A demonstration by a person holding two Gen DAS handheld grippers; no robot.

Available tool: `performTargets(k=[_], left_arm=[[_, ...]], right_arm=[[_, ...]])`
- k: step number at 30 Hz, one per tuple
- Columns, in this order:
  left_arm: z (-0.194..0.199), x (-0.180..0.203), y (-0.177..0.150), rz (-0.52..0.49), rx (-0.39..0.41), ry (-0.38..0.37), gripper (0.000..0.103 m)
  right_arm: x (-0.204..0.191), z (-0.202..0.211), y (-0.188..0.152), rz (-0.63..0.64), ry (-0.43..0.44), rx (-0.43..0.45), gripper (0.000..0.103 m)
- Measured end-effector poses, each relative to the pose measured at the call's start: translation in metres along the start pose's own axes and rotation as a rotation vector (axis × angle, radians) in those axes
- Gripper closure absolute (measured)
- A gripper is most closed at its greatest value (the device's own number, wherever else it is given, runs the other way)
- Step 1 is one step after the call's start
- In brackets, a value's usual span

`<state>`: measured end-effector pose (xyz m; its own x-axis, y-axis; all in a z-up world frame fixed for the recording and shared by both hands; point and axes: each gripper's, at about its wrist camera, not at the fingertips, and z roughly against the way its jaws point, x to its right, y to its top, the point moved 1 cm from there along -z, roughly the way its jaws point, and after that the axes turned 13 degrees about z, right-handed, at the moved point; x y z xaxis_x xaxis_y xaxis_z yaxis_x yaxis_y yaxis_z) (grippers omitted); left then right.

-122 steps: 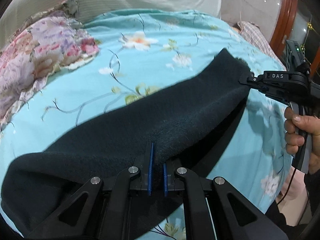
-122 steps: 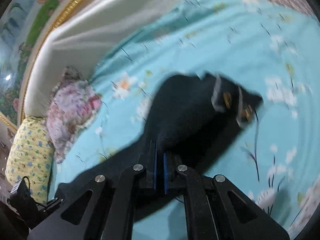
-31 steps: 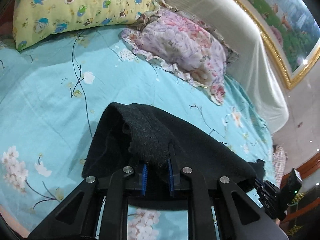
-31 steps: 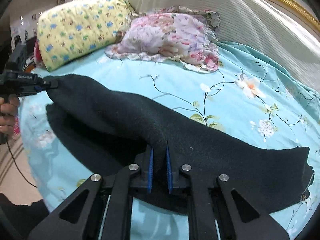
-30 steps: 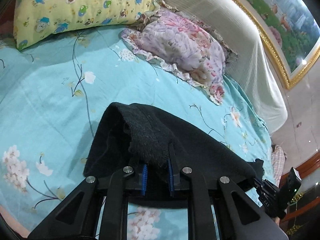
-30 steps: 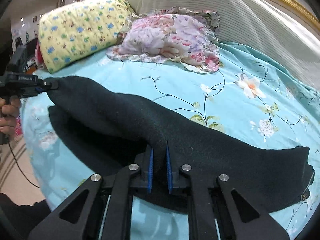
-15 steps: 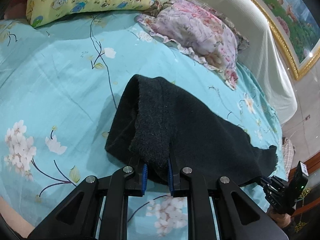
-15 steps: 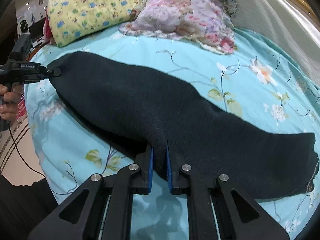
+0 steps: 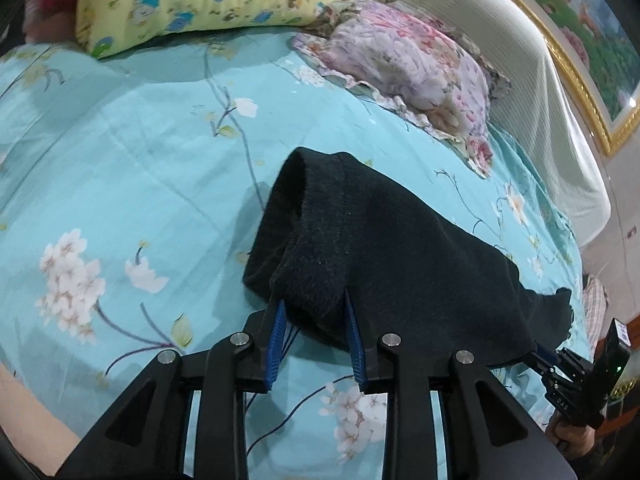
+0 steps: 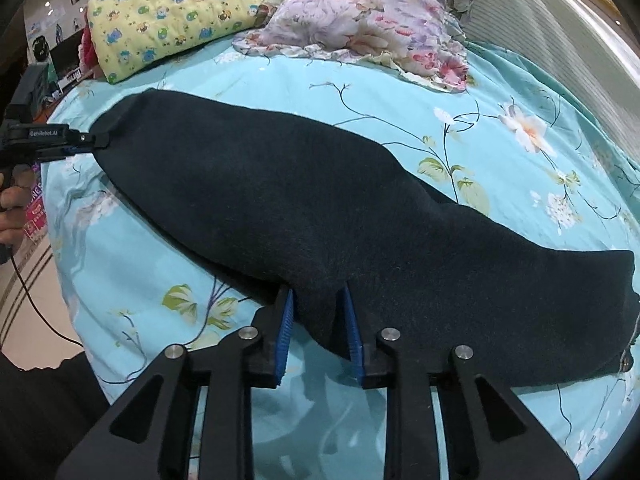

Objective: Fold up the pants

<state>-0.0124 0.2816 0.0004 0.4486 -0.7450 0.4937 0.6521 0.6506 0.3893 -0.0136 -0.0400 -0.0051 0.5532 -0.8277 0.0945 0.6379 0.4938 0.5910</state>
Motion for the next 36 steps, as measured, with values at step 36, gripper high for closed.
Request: performTargets(k=[36], left_arm=[[-0.042,-0.01,0.011,0.166,-0.055,0.013,0.057]], right_arm=[[0.058,-0.132,0.144,0.014,0.336,-0.168,0.063]])
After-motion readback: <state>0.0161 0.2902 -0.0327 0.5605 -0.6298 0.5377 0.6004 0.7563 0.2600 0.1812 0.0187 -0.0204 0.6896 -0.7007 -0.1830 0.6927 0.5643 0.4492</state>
